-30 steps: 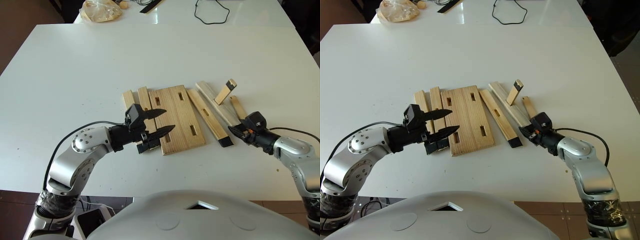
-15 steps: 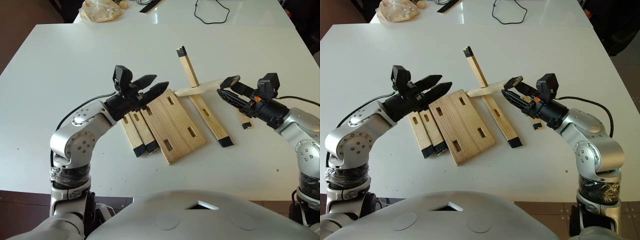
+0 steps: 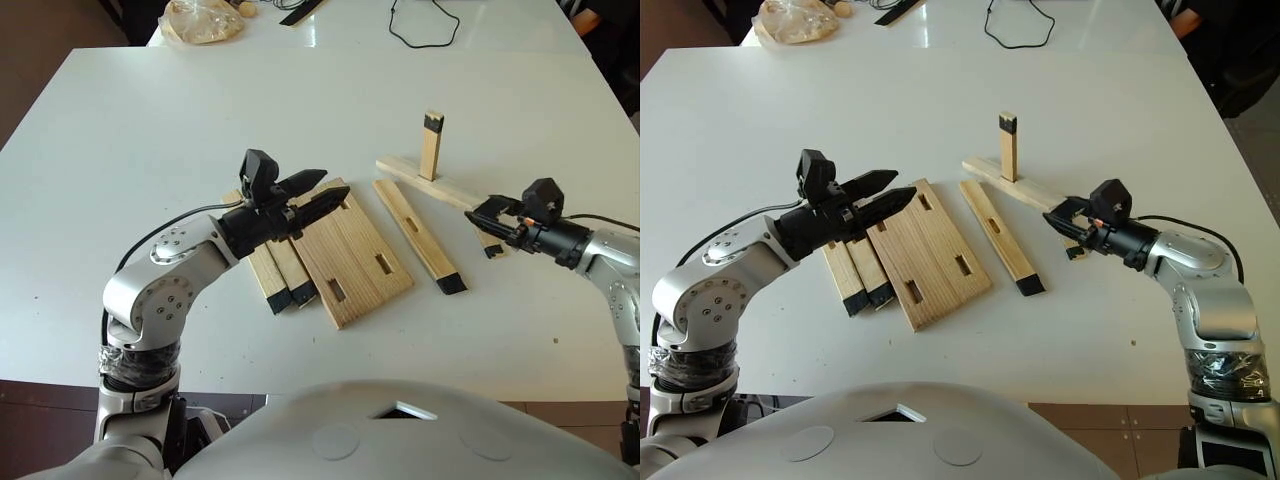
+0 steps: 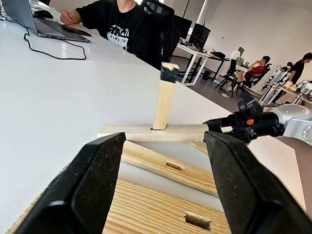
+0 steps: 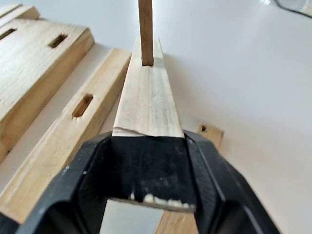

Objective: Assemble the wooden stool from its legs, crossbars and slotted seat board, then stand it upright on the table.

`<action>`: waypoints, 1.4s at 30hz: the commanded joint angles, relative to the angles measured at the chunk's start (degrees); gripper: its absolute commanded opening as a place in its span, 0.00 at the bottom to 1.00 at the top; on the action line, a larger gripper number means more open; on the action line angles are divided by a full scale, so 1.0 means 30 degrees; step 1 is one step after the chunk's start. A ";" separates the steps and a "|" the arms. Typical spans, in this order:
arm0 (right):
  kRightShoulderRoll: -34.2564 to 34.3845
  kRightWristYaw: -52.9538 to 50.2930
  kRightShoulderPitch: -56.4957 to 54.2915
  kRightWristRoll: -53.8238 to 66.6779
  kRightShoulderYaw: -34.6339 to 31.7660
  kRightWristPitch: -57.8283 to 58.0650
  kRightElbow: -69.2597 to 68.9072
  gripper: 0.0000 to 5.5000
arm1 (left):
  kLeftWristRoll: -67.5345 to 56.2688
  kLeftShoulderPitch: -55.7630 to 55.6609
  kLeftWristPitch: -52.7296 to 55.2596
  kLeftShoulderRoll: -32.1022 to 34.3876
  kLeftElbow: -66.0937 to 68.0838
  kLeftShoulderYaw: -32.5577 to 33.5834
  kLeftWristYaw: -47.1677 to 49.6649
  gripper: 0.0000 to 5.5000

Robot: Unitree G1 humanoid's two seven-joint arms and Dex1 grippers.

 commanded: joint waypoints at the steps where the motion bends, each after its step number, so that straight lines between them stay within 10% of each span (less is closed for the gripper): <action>1: -0.0274 0.0668 0.1532 -0.1517 0.1257 -0.1587 0.0996 0.37 | 0.0418 -0.0081 -0.0067 0.0394 -0.0147 -0.0238 -0.0121 0.55; 29: 0.1850 -0.1902 -0.0699 -0.3859 0.4520 -0.0966 0.3056 0.55 | 0.1260 -0.0096 -0.0361 0.0842 0.0016 -0.1037 -0.0825 0.55; 42: 0.2427 -0.2180 -0.0188 -0.2684 0.3606 -0.0362 0.2505 0.37 | 0.1268 -0.0240 -0.0240 0.0966 0.0150 -0.0718 -0.0860 0.55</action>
